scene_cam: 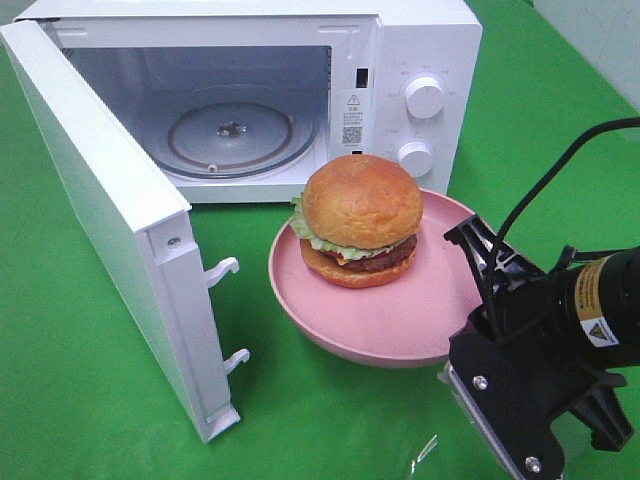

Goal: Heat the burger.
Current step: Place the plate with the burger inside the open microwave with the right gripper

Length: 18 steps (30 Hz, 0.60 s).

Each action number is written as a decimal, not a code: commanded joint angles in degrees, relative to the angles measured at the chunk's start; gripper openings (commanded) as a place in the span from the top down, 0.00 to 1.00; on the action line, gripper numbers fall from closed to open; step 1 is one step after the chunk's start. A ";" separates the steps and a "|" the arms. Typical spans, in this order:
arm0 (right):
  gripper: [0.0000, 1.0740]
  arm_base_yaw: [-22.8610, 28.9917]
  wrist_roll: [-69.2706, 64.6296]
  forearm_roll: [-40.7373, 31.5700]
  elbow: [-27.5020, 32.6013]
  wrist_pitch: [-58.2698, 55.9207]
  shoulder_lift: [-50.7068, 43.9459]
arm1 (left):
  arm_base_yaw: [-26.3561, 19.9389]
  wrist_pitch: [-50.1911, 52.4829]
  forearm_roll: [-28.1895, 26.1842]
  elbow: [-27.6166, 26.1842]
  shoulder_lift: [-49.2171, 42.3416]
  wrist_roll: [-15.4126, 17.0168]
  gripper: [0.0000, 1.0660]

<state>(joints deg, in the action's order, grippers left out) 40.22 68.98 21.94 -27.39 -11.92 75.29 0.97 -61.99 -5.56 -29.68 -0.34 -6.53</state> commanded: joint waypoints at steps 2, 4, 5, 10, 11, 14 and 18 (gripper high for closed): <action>1.00 -2.52 15.99 -11.92 -0.52 5.39 -0.63 | 0.00 0.63 -0.29 0.11 -0.97 0.17 0.08; 1.00 -3.55 20.28 -16.96 -0.52 6.42 -0.63 | 0.00 0.63 -0.29 0.11 -0.97 0.17 0.08; 1.00 -3.55 20.28 -16.96 -0.52 6.42 -0.63 | 0.00 0.63 -0.29 0.11 -0.97 0.17 0.08; 1.00 -6.07 32.72 -30.65 -0.52 7.33 -0.52 | 0.00 0.63 -0.29 0.11 -0.97 0.17 0.08; 1.00 -6.30 37.93 -36.10 -0.52 7.33 -0.46 | 0.00 0.63 -0.29 0.11 -0.97 0.17 0.08; 1.00 -6.30 40.74 -38.39 -0.52 7.51 -0.46 | 0.00 0.63 -0.29 0.11 -0.97 0.17 0.08; 1.00 -6.30 39.53 -35.18 -0.57 8.14 -0.46 | 0.00 0.63 -0.29 0.11 -0.97 0.17 0.08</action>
<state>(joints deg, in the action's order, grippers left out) 34.09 107.89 -12.78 -27.39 -7.79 75.29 0.97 -61.99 -5.56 -29.68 -0.34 -6.53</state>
